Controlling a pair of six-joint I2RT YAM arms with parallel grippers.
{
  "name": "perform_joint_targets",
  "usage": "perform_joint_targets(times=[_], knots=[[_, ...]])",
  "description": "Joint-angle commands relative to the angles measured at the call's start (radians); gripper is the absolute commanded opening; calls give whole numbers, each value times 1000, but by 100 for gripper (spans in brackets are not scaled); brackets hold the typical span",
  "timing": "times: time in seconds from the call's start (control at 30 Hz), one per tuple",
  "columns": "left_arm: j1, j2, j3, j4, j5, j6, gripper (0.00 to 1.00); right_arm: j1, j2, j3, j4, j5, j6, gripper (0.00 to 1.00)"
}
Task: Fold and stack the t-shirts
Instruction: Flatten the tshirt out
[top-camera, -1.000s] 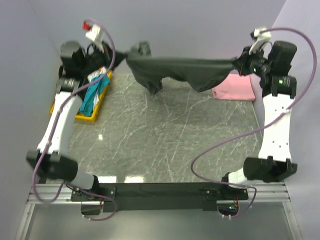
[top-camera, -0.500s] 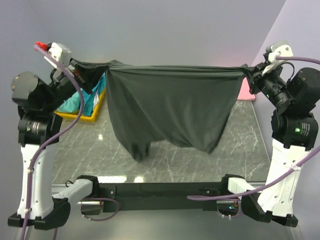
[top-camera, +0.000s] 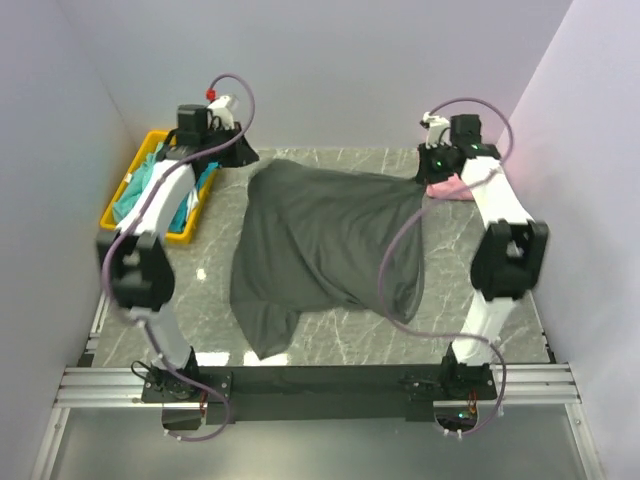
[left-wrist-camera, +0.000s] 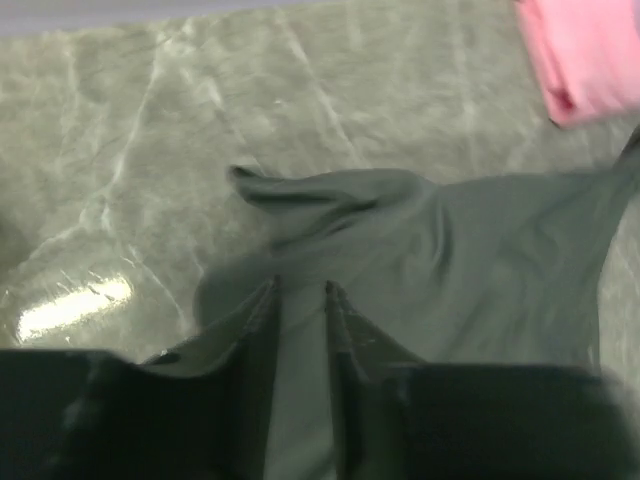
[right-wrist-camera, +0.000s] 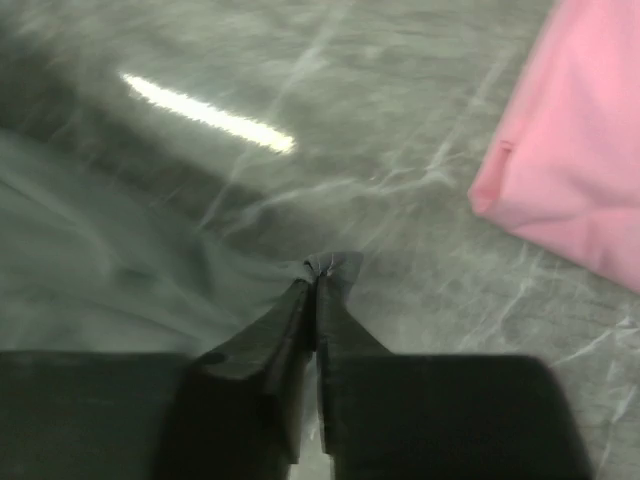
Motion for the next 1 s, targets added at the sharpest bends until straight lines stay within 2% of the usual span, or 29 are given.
perform_joint_targets(times=[0.0, 0.03, 0.07, 0.1, 0.13, 0.17, 0.2, 0.23, 0.27, 0.3, 0.37, 0.43, 0.57, 0.63, 0.77, 0.97], knots=[[23, 189, 358, -71, -126, 54, 33, -12, 97, 314, -29, 149, 45, 22], [30, 246, 451, -192, -128, 65, 41, -15, 160, 371, -64, 147, 59, 41], [39, 324, 529, -263, -120, 73, 56, -20, 176, 416, -103, 143, 64, 48], [61, 330, 605, -293, -99, 85, 63, -26, 158, 442, -161, 120, 67, 54], [72, 310, 584, -290, -86, 97, 75, -46, 128, 418, -170, 102, 62, 68], [82, 229, 538, -273, -76, 112, 88, -55, 86, 371, -170, 82, 59, 70], [92, 177, 403, -255, -68, 147, 89, -64, 40, 253, -167, 69, 53, 70], [101, 125, 330, -244, -30, 178, 89, -70, -49, 195, -184, 27, 35, 70], [101, 27, 264, -256, -16, 276, 88, -74, -89, 135, -204, 2, 21, 70], [101, -21, 128, -265, -5, 313, 86, -74, -166, 17, -253, -10, 7, 68], [101, -145, -3, -294, 52, 408, 81, -66, -238, -109, -284, -82, -15, 62], [101, -205, -170, -349, 81, 457, 78, -49, -320, -270, -325, -118, -24, 56], [101, -316, -422, -377, 44, 527, 78, 69, -390, -474, -348, -60, -28, 49], [83, -337, -482, -368, 14, 542, 80, 135, -390, -571, -321, -34, -16, 48], [53, -350, -600, -340, -35, 542, 81, 181, -323, -624, -296, -49, 5, 46], [46, -299, -624, -256, -86, 476, 79, 201, -199, -651, -229, -37, 44, 41]])
